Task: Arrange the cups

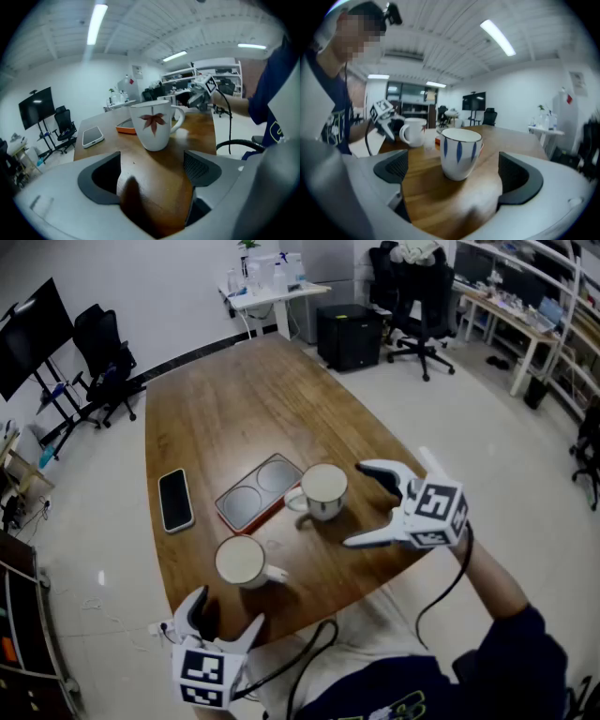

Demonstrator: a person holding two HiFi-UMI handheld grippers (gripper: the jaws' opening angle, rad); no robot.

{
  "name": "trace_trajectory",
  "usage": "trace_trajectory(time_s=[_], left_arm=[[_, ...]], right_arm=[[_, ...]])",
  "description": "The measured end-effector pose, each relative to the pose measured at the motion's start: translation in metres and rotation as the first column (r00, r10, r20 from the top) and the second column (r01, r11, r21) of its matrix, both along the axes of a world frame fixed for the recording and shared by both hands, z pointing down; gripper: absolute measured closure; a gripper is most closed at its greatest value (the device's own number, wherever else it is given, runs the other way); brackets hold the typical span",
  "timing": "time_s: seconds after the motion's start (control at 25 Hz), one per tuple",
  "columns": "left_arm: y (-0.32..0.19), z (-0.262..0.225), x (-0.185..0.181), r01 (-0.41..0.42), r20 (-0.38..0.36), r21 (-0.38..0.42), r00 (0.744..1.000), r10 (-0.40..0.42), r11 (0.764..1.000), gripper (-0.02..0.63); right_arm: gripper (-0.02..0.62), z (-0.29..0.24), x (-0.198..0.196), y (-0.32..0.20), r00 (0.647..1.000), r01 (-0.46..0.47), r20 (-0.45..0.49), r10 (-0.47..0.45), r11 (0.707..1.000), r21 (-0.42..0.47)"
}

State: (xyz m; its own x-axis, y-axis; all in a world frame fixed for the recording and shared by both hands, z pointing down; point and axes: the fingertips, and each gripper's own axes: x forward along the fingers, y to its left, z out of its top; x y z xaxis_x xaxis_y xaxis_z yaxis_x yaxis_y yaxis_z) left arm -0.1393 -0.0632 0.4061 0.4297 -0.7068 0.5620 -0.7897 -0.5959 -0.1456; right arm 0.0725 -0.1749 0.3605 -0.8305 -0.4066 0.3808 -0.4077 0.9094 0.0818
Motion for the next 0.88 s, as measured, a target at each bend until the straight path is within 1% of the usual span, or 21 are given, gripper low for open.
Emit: trace_trajectory(time_s=[0.04, 0.08, 0.12, 0.16, 0.24, 0.28, 0.32, 0.36, 0.4, 0.44, 0.48, 0.52, 0.56, 0.6, 0.68, 0.72, 0.76, 0.8, 0.84, 0.88], left_arm=[[-0.002, 0.000, 0.000, 0.019, -0.011, -0.005, 1.000, -0.019, 1.000, 0.175], [-0.005, 0.001, -0.001, 0.038, -0.020, -0.009, 0.999, -0.038, 0.999, 0.175], [-0.007, 0.001, -0.002, 0.054, -0.023, -0.011, 0.998, -0.055, 0.998, 0.181], [-0.008, 0.002, -0.004, 0.067, -0.018, -0.011, 0.998, -0.067, 0.998, 0.197], [-0.010, 0.002, -0.008, 0.078, -0.011, -0.004, 0.997, -0.078, 0.997, 0.227], [-0.010, -0.001, -0.008, 0.073, -0.027, 0.007, 0.997, -0.073, 0.997, 0.250], [-0.010, -0.009, -0.005, 0.062, -0.069, 0.028, 0.996, -0.060, 0.998, 0.265], [-0.008, -0.020, -0.002, 0.046, -0.130, 0.065, 0.991, -0.037, 0.997, 0.266], [-0.007, -0.035, 0.001, 0.035, -0.194, 0.120, 0.981, -0.011, 0.992, 0.265], [-0.007, -0.048, 0.001, 0.039, -0.246, 0.181, 0.969, 0.007, 0.983, 0.265], [-0.008, -0.058, -0.001, 0.056, -0.279, 0.233, 0.960, 0.011, 0.971, 0.265], [-0.011, -0.064, -0.006, 0.079, -0.299, 0.265, 0.954, 0.004, 0.961, 0.265], [-0.013, -0.066, -0.011, 0.102, -0.321, 0.279, 0.947, -0.008, 0.955, 0.266], [-0.017, -0.067, -0.016, 0.123, -0.351, 0.274, 0.936, -0.019, 0.954, 0.267], [-0.024, -0.060, -0.021, 0.149, -0.403, 0.217, 0.914, -0.050, 0.965, 0.273], [-0.027, -0.056, -0.021, 0.160, -0.409, 0.190, 0.910, -0.070, 0.969, 0.275], [-0.029, -0.054, -0.021, 0.177, -0.407, 0.184, 0.909, -0.089, 0.967, 0.285], [-0.030, -0.054, -0.022, 0.200, -0.401, 0.195, 0.910, -0.109, 0.960, 0.296], [-0.031, -0.057, -0.024, 0.224, -0.396, 0.211, 0.909, -0.126, 0.951, 0.343], [-0.032, -0.059, -0.025, 0.243, -0.395, 0.224, 0.908, -0.140, 0.944, 0.441]], right_arm=[[0.014, -0.006, -0.002, -0.003, 0.995, 0.042, -0.092, -0.038, 0.998, 0.042], [0.014, -0.012, -0.005, -0.006, 0.981, 0.088, -0.178, -0.074, 0.994, 0.072], [0.014, -0.020, -0.009, -0.008, 0.960, 0.138, -0.255, -0.113, 0.987, 0.084], [0.014, -0.028, -0.014, -0.009, 0.934, 0.190, -0.322, -0.155, 0.979, 0.079], [0.015, -0.042, -0.025, -0.010, 0.870, 0.284, -0.429, -0.243, 0.958, 0.035], [0.017, -0.046, -0.032, -0.013, 0.839, 0.318, -0.468, -0.279, 0.948, 0.005], [0.017, -0.046, -0.038, -0.016, 0.810, 0.339, -0.499, -0.309, 0.940, -0.032], [0.017, -0.042, -0.044, -0.018, 0.780, 0.351, -0.526, -0.339, 0.933, -0.081], [0.017, -0.035, -0.048, -0.018, 0.745, 0.356, -0.555, -0.370, 0.924, -0.138], [0.015, -0.026, -0.049, -0.018, 0.701, 0.356, -0.591, -0.399, 0.914, -0.196], [0.015, -0.016, -0.048, -0.018, 0.651, 0.351, -0.632, -0.421, 0.905, -0.241], [0.015, -0.008, -0.047, -0.021, 0.602, 0.344, -0.673, -0.430, 0.900, -0.267], [0.017, -0.002, -0.046, -0.025, 0.562, 0.336, -0.708, -0.428, 0.900, -0.278], [0.017, 0.003, -0.045, -0.030, 0.533, 0.326, -0.733, -0.422, 0.902, -0.283], [0.021, 0.009, -0.044, -0.039, 0.499, 0.303, -0.759, -0.417, 0.905, -0.298], [0.026, 0.012, -0.043, -0.041, 0.487, 0.295, -0.765, -0.421, 0.904, -0.310], [0.036, 0.017, -0.041, -0.041, 0.474, 0.292, -0.769, -0.429, 0.900, -0.323], [0.067, 0.021, -0.040, -0.039, 0.459, 0.290, -0.772, -0.440, 0.896, -0.338], [0.091, 0.024, -0.038, -0.036, 0.445, 0.287, -0.774, -0.450, 0.891, -0.353], [0.111, 0.025, -0.037, -0.034, 0.434, 0.283, -0.776, -0.458, 0.887, -0.365]])
